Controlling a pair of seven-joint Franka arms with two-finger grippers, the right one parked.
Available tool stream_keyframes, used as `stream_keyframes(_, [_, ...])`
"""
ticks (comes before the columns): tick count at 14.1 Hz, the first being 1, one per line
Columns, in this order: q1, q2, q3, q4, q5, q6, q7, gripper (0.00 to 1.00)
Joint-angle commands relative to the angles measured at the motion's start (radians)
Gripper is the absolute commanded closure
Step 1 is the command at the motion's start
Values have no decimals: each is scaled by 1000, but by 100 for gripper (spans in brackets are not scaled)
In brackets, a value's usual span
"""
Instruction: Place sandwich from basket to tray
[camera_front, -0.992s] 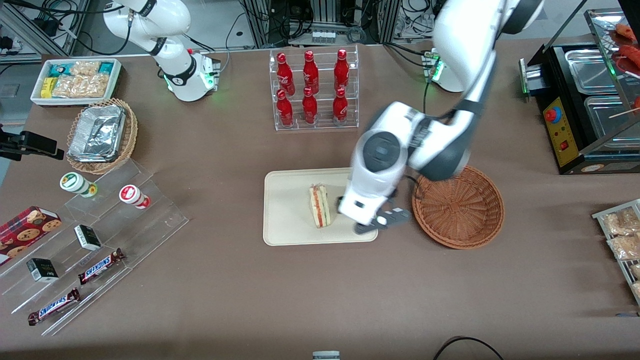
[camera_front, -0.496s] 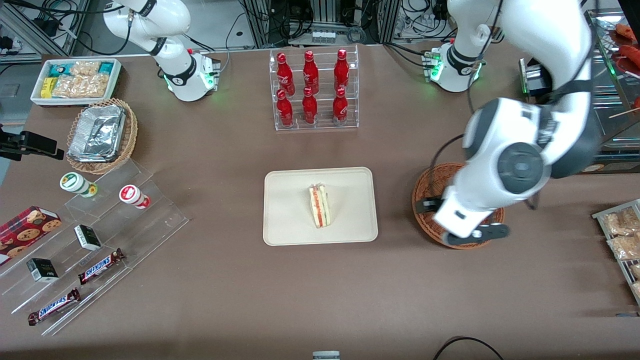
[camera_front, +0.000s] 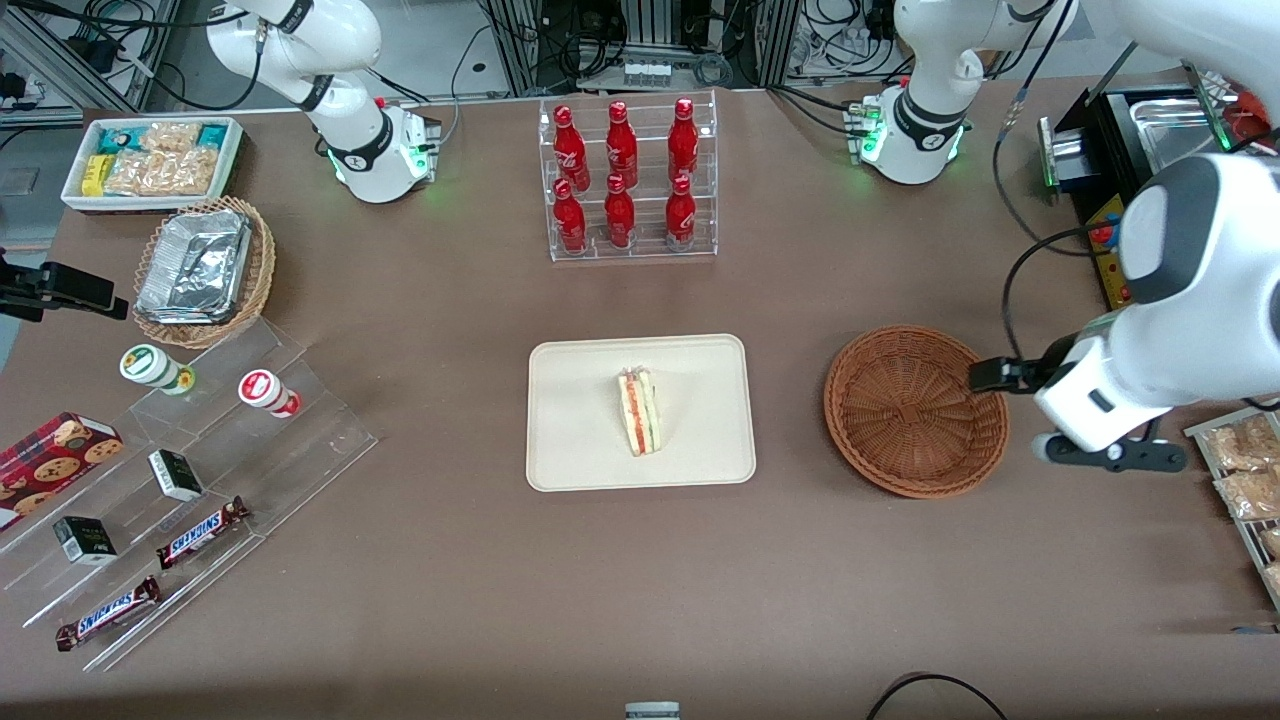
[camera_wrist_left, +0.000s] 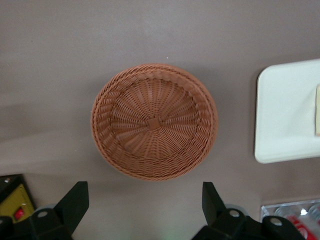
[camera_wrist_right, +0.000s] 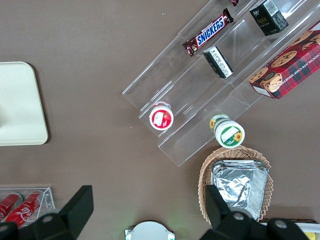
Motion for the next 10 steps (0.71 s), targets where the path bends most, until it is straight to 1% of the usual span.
stream_keyframes(1, [26,-120,-9,-121,3,7,73,0])
stream_keyframes(3, [37,-207,-9,-204,6,20,75,0])
stream_keyframes(5, [67,-258,-15,-227,11,15,99,0])
stream_keyframes(7, [96,-298,-15,-231,12,-17,174,0])
stream_keyframes(10, [107,-333,-12,-229,15,-33,183,0])
